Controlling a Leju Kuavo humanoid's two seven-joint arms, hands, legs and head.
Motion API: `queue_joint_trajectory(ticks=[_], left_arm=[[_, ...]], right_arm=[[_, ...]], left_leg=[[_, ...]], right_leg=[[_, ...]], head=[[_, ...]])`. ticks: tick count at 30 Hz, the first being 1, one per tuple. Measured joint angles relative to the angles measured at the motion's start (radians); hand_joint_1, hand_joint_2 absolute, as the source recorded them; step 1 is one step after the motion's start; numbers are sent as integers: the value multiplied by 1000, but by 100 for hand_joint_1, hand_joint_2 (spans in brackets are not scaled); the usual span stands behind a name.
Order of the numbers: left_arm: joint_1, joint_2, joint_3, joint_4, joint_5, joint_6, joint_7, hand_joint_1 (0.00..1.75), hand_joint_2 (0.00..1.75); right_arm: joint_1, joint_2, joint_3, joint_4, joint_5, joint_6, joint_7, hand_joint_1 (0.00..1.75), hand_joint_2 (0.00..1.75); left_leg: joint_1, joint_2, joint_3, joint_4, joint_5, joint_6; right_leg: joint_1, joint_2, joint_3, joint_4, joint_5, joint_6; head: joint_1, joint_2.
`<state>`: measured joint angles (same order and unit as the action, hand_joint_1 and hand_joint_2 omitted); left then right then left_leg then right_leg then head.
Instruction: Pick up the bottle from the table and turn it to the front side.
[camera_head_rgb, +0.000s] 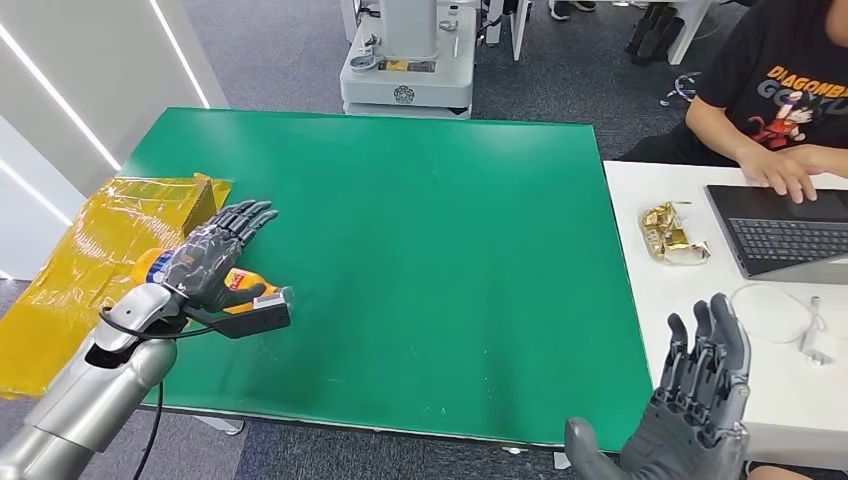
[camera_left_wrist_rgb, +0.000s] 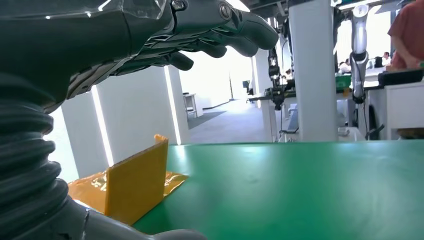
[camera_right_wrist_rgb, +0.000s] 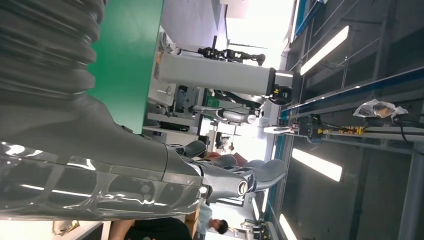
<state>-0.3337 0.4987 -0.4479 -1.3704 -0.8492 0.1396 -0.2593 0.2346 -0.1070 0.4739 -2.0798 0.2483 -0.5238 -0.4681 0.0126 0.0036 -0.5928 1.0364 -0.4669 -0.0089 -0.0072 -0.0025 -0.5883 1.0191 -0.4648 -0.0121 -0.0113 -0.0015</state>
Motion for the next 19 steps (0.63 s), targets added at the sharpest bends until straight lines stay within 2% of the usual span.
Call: queue_joint_trajectory(ticks=[7, 10, 13, 16, 18, 19], left_arm=[[2, -2, 1, -26, 22, 10, -11, 0, 175], [13, -22, 16, -54, 170, 49, -63, 0, 175], [37, -85, 46, -122, 463, 58, -98, 0, 175], [79, -184, 61, -201, 762, 40, -130, 0, 175], [114, -259, 58, -252, 907, 31, -164, 0, 175], [123, -278, 56, -265, 940, 28, -174, 0, 175]], right_arm=[[1, -4, 1, -3, 0, -1, 0, 0, 175], [0, -6, 4, -3, 0, -7, 6, 0, 175], [0, -9, 14, -3, 0, -16, 14, 0, 175], [-1, -15, 24, -3, -3, -21, 15, 0, 175], [-2, -19, 30, -2, 0, -21, 16, 0, 175], [-2, -20, 31, -2, 2, -21, 16, 0, 175]], left_leg=[[0, 0, 0, 0, 0, 0], [0, 0, 0, 0, 0, 0], [-1, -1, -1, 0, 0, 0], [-1, -1, -1, 0, -1, 1], [-2, 0, -1, 0, -1, 2], [-2, 0, -1, 0, -1, 2]], right_leg=[[0, 0, 0, 0, 0, 0], [0, 0, 0, 0, 0, 0], [-1, -1, 0, -1, 0, 0], [-2, -1, 0, -2, 0, 1], [-2, 0, 1, -2, 0, 1], [-2, 0, 1, -3, 0, 1]], head=[[0, 0], [0, 0], [0, 0], [0, 0], [0, 0], [0, 0]])
